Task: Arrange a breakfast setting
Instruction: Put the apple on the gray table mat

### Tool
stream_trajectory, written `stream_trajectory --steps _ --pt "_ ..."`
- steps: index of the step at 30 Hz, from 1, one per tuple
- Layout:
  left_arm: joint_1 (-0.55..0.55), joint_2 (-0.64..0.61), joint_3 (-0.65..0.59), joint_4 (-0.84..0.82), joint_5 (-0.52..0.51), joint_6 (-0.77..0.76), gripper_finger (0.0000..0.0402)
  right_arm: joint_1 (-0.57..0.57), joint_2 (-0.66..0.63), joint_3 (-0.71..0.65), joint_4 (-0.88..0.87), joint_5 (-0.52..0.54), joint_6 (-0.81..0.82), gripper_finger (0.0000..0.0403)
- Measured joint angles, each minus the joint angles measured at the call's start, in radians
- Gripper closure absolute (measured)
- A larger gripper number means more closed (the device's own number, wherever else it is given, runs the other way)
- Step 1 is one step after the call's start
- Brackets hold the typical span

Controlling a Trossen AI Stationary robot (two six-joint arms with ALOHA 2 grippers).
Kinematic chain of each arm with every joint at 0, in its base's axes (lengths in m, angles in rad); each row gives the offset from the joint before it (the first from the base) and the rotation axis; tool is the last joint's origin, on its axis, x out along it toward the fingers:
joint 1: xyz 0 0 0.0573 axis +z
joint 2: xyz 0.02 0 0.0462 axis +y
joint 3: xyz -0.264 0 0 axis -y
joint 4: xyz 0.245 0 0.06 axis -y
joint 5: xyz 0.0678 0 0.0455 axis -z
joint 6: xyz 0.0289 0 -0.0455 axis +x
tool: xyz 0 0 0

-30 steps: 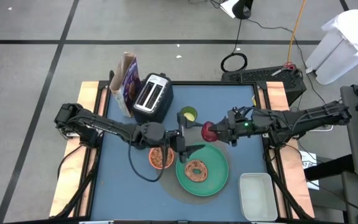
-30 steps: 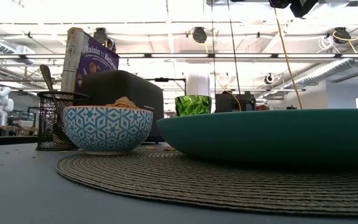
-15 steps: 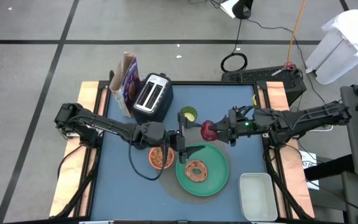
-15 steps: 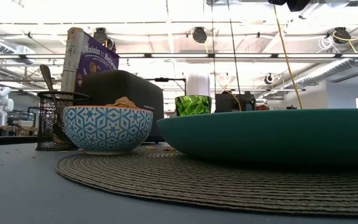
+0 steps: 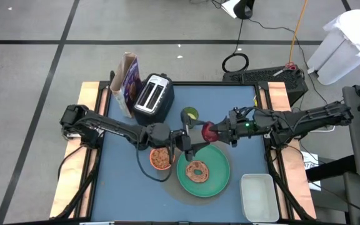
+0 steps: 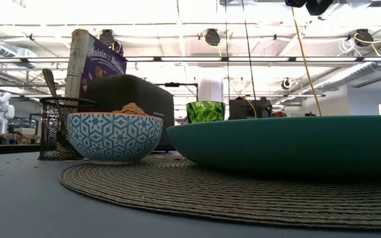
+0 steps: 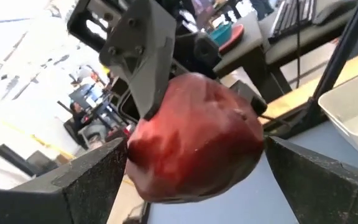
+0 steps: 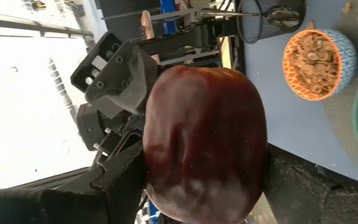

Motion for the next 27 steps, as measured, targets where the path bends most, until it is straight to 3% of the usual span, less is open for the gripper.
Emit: stream_trajectory --steps 4,13,27 --pt "0.000 -0.001 -0.001 0.016 -0.009 0.000 0.0032 0.000 0.000 0.000 0.013 0.000 -0.013 0.0133" --pt "0.000 -0.001 -0.001 0.016 -0.014 0.000 0.0122 0.000 0.000 0.000 0.013 0.002 -0.018 0.0133" --pt "0.000 -0.001 -0.001 0.017 -0.013 0.005 0.0131 0.000 0.000 0.001 0.010 0.002 -0.035 0.0121"
